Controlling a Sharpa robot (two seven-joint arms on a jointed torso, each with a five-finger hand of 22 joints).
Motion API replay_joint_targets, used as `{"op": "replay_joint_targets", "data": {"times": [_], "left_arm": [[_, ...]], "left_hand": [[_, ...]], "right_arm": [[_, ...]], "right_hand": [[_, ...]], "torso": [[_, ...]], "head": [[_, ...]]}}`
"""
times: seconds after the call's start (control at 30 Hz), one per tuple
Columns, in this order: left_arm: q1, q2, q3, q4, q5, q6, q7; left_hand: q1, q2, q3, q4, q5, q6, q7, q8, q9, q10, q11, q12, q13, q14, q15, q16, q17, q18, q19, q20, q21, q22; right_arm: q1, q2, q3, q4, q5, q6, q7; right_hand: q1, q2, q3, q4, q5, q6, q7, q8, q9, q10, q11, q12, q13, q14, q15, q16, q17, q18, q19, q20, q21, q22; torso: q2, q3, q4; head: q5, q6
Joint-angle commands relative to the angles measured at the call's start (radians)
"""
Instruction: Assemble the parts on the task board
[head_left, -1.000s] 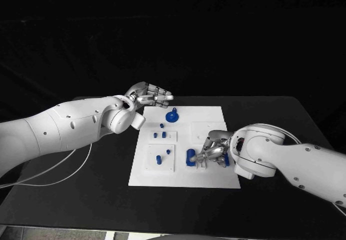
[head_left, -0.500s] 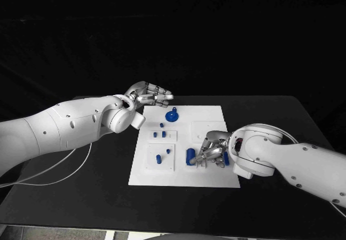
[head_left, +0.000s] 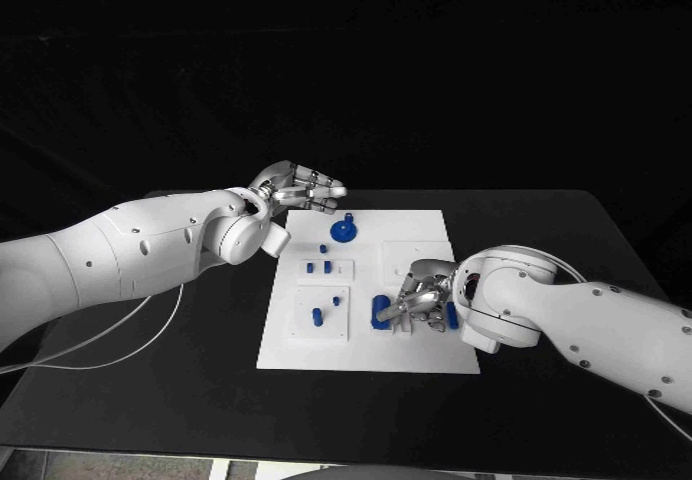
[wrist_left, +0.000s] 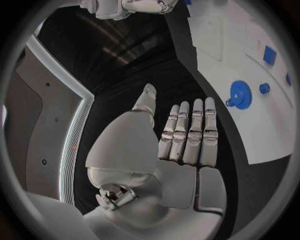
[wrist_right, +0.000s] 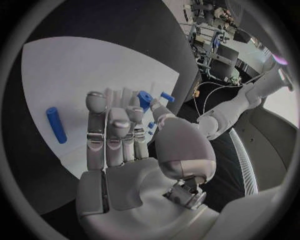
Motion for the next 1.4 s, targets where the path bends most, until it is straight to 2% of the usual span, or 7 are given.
{"op": "replay_joint_targets", "data": {"times": [0.03, 0.57, 0.87, 1.03, 1.13, 1.2, 1.4], "left_arm": [[0.001, 0.002, 0.001, 0.001, 0.000, 0.013, 0.006], [0.001, 0.001, 0.000, -0.001, 0.000, 0.015, 0.005], [0.001, 0.001, 0.000, -0.001, 0.000, 0.015, 0.003], [0.001, 0.000, 0.000, -0.001, 0.000, 0.015, 0.003], [0.001, 0.000, 0.000, -0.002, 0.000, 0.014, 0.002], [0.001, 0.000, 0.000, -0.002, 0.000, 0.014, 0.002], [0.001, 0.000, 0.000, -0.003, 0.000, 0.016, 0.002]], "left_hand": [[-0.002, 0.005, -0.001, 0.003, 0.004, -0.005, 0.003, 0.005, 0.001, 0.001, 0.004, 0.001, 0.001, 0.000, 0.008, -0.003, 0.001, -0.013, -0.004, 0.003, 0.002, 0.000], [-0.002, 0.005, -0.001, 0.003, 0.004, -0.005, 0.003, 0.005, 0.001, 0.001, 0.004, 0.001, 0.001, 0.000, 0.008, -0.003, 0.001, -0.013, -0.004, 0.003, 0.002, 0.000], [0.003, 0.011, -0.003, -0.003, 0.004, -0.003, 0.004, 0.005, 0.001, 0.002, 0.004, 0.001, 0.001, 0.000, 0.008, -0.003, 0.001, -0.013, -0.003, 0.003, 0.002, 0.000], [0.003, 0.011, -0.003, -0.003, 0.004, -0.003, 0.004, 0.005, 0.001, 0.002, 0.004, 0.001, 0.001, 0.000, 0.008, -0.003, 0.001, -0.013, -0.003, 0.003, 0.002, 0.000], [0.003, 0.011, -0.003, -0.003, 0.004, -0.003, 0.004, 0.005, 0.001, 0.002, 0.004, 0.001, 0.001, 0.000, 0.008, -0.003, 0.001, -0.013, -0.003, 0.003, 0.002, 0.000], [0.003, 0.011, -0.003, -0.003, 0.004, -0.003, 0.004, 0.005, 0.001, 0.002, 0.004, 0.001, 0.001, 0.000, 0.008, -0.003, 0.001, -0.013, -0.003, 0.003, 0.002, 0.000], [0.003, 0.011, -0.003, -0.003, 0.004, -0.003, 0.004, 0.005, 0.001, 0.002, 0.004, 0.001, 0.001, 0.000, 0.008, -0.003, 0.001, -0.013, -0.003, 0.003, 0.002, 0.000]], "right_arm": [[-0.008, -0.001, -0.004, -0.012, -0.006, 0.011, -0.004], [-0.017, -0.011, -0.005, 0.000, 0.007, 0.011, -0.001], [-0.019, -0.015, -0.005, 0.010, 0.010, -0.008, -0.004], [-0.020, -0.016, -0.005, 0.013, 0.005, -0.021, -0.008], [-0.021, -0.016, -0.005, 0.019, 0.006, -0.020, -0.006], [-0.023, -0.017, -0.005, 0.026, 0.007, -0.019, -0.004], [-0.026, -0.019, -0.005, 0.034, 0.009, -0.021, -0.001]], "right_hand": [[-0.008, -0.001, 0.022, -0.010, 0.006, -0.008, -0.002, 0.000, 0.003, -0.003, -0.005, 0.005, -0.001, 0.001, -0.009, 0.005, -0.001, -0.003, -0.002, -0.006, 0.002, 0.063], [-0.019, -0.008, 0.029, -0.027, 0.060, -0.009, -0.002, 0.000, 0.007, -0.004, -0.006, 0.003, -0.004, 0.000, -0.009, 0.004, -0.003, -0.003, -0.002, -0.007, 0.002, 0.063], [-0.015, -0.005, 0.032, -0.031, 0.075, -0.009, -0.003, 0.000, 0.008, -0.004, -0.006, 0.003, -0.004, 0.000, -0.010, 0.005, -0.003, -0.004, -0.001, -0.007, 0.005, 0.063], [-0.015, 0.002, 0.111, -0.052, 0.079, -0.016, -0.002, 0.000, 0.009, -0.005, -0.006, 0.004, -0.004, 0.000, -0.010, 0.005, -0.003, -0.004, -0.002, -0.008, 0.005, 0.063], [-0.015, -0.015, 0.176, -0.088, 0.216, -0.016, 0.002, 0.002, 0.014, -0.008, -0.006, 0.001, -0.005, -0.001, -0.011, 0.003, -0.004, -0.003, -0.002, -0.009, 0.007, 0.064], [-0.037, -0.029, 0.175, -0.102, 0.282, -0.015, 0.001, 0.001, 0.024, -0.006, -0.007, -0.001, -0.006, -0.001, -0.010, 0.004, -0.004, -0.002, -0.003, -0.008, 0.009, 0.064], [-0.033, -0.018, 0.117, -0.122, 0.311, -0.017, -0.001, 0.001, 0.038, -0.004, -0.008, 0.000, -0.006, -0.001, -0.011, 0.004, -0.004, -0.003, -0.004, -0.008, 0.014, 0.064]], "torso": [[-0.001, 0.0003, -0.0007], [0.000, 0.0016, -0.0008], [0.001, 0.0002, 0.0003], [0.000, 0.0013, -0.0004], [-0.001, 0.0011, -0.0010], [0.000, 0.0006, 0.0009], [0.000, 0.0005, 0.0007]], "head": [[0.001, -0.003], [0.001, -0.004], [0.001, -0.007], [0.002, -0.009], [0.002, -0.009], [0.002, -0.009], [0.002, -0.009]]}}
